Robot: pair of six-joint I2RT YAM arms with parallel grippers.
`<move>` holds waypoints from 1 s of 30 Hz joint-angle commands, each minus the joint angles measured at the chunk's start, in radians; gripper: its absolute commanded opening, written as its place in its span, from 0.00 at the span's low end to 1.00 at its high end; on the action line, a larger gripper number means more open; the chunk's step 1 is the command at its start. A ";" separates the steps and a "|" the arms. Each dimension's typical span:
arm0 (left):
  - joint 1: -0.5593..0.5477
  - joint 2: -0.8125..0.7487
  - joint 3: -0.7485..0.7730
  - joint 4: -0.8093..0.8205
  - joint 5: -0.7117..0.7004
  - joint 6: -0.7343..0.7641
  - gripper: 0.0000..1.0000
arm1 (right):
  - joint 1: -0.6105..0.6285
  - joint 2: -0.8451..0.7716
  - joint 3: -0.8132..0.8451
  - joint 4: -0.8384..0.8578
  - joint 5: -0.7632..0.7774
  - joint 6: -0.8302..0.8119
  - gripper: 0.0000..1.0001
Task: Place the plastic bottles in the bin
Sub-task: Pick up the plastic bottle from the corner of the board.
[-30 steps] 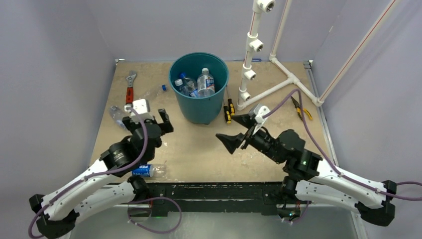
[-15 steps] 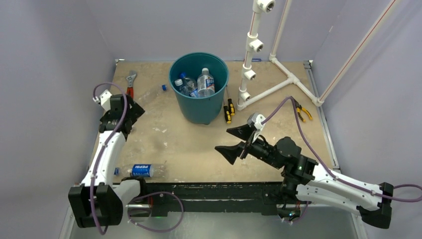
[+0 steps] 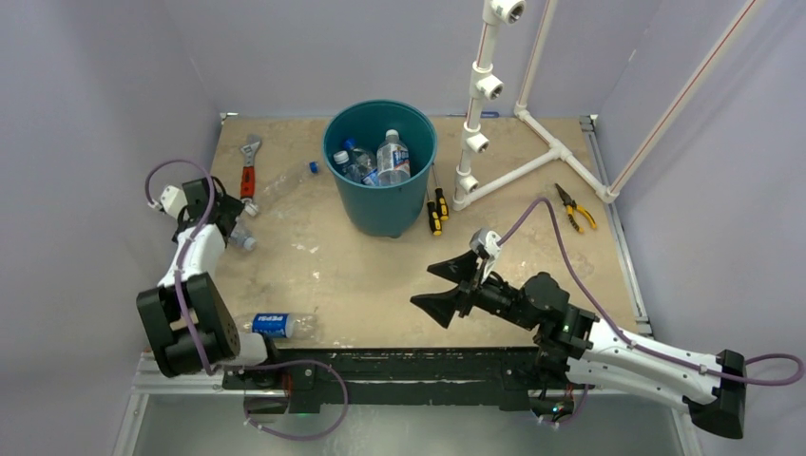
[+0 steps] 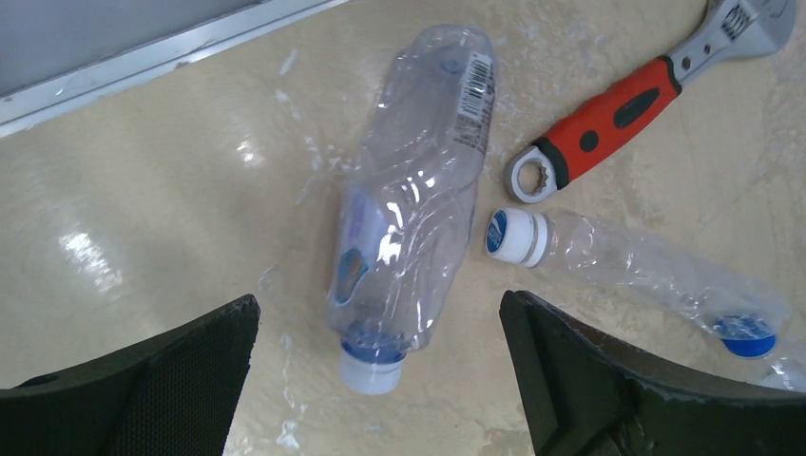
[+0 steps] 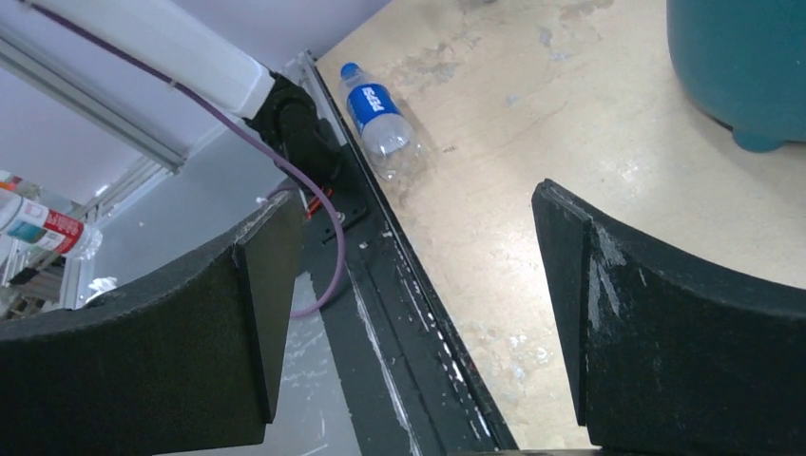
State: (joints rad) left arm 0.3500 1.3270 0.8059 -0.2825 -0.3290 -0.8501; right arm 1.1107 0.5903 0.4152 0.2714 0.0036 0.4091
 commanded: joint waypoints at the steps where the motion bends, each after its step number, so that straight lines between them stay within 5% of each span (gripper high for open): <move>1: 0.002 0.145 0.144 0.050 0.076 0.118 1.00 | -0.002 -0.026 -0.018 0.076 -0.037 0.036 0.90; 15: 0.010 0.405 0.220 0.002 0.053 0.150 0.96 | -0.002 -0.028 0.002 0.002 -0.027 -0.005 0.90; 24: 0.010 0.368 0.149 0.057 0.046 0.093 0.62 | -0.002 -0.039 0.011 -0.018 -0.008 -0.003 0.90; 30: 0.012 0.305 0.139 0.043 0.063 0.091 0.50 | -0.001 -0.016 0.024 -0.017 -0.007 0.015 0.90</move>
State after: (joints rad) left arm 0.3534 1.7042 0.9585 -0.2493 -0.2764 -0.7414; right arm 1.1107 0.5652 0.4015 0.2443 -0.0174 0.4194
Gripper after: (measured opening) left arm 0.630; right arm 0.899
